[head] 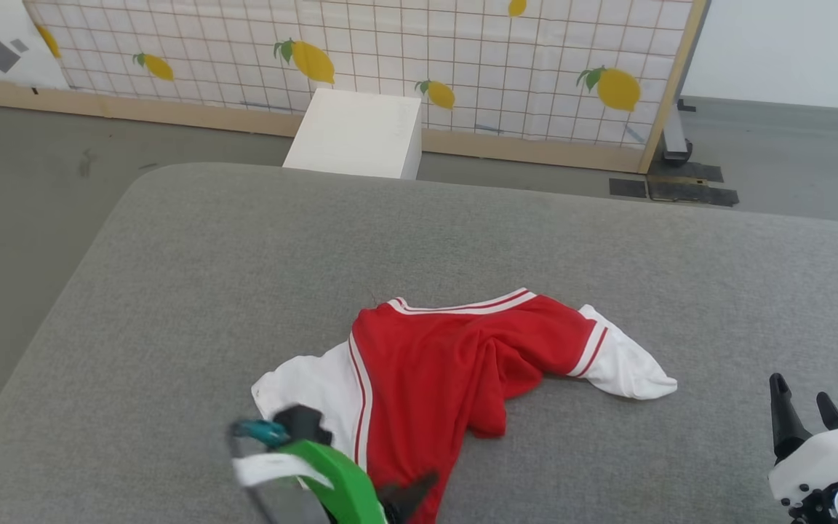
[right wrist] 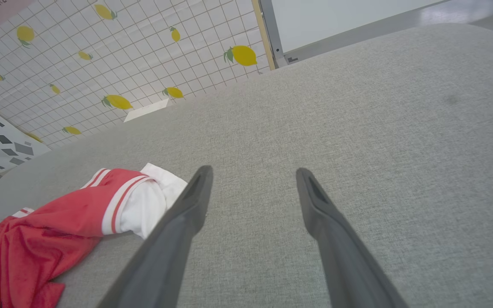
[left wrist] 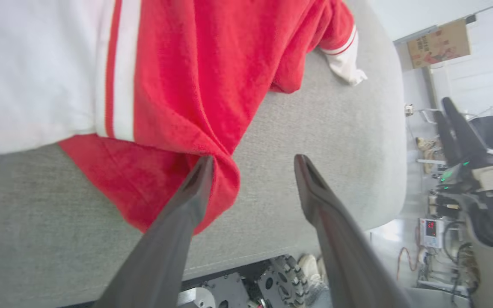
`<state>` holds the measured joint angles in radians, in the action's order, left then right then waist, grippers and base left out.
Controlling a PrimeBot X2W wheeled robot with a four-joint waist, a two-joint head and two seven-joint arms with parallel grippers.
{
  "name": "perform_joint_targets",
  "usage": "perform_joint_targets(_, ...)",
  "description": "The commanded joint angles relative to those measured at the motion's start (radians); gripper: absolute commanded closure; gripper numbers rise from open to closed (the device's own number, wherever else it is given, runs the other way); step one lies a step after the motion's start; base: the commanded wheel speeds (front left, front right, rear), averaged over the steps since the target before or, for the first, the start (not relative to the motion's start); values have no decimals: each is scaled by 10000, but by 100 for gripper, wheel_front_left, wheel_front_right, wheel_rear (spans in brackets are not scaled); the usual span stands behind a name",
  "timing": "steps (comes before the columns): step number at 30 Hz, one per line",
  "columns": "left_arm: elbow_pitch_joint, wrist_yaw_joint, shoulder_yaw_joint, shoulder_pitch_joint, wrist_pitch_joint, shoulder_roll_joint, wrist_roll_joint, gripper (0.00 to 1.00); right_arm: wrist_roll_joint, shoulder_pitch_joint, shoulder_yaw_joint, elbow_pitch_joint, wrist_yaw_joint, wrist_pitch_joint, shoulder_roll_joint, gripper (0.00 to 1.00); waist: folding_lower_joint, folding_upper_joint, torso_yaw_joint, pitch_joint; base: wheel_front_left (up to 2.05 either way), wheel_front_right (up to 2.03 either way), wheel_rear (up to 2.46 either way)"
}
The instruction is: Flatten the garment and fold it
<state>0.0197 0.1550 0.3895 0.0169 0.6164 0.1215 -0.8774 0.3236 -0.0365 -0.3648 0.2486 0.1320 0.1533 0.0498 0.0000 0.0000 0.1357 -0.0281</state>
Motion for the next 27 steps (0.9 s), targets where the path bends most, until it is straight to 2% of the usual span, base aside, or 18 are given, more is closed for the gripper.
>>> perform_joint_targets(1,-490,-236,-319,229,-206,-107,-491,0,-14,135,6,20,-13,-37,5,0,0,0,-29,-30,0,0,0)
perform_joint_targets(4,-1571,-681,-1208,364,-890,-212,-1264,0,9,180,-2,11,-13,-42,5,0,0,0,-4,-10,0,0,0)
perform_joint_targets(7,-2170,-876,-1989,318,-1886,9,-952,0,-4,150,72,-13,-13,23,5,0,0,0,35,58,0,0,0)
perform_joint_targets(11,-2032,-964,-2649,92,-4085,653,1152,0,-184,-85,323,-99,-13,501,5,0,0,0,68,271,0,0,0)
perform_joint_targets(14,-1436,-858,-2580,-49,-5881,990,3022,0,-676,-487,601,-146,-13,1445,5,0,0,0,50,531,0,0,0)
perform_joint_targets(18,-500,-605,-2361,-272,-7534,745,4131,0,-1765,-1214,831,-177,-13,2866,5,0,0,0,126,895,0,0,0)
perform_joint_targets(22,267,-421,-2045,-676,-8214,536,4777,0,-2577,-1916,1435,50,-13,4263,210,0,0,0,309,1327,0,0,0)
perform_joint_targets(27,667,-255,-1857,-1050,-8495,280,5112,0,-2875,-2620,2362,513,-13,5490,768,0,0,0,545,1838,0,0,0)
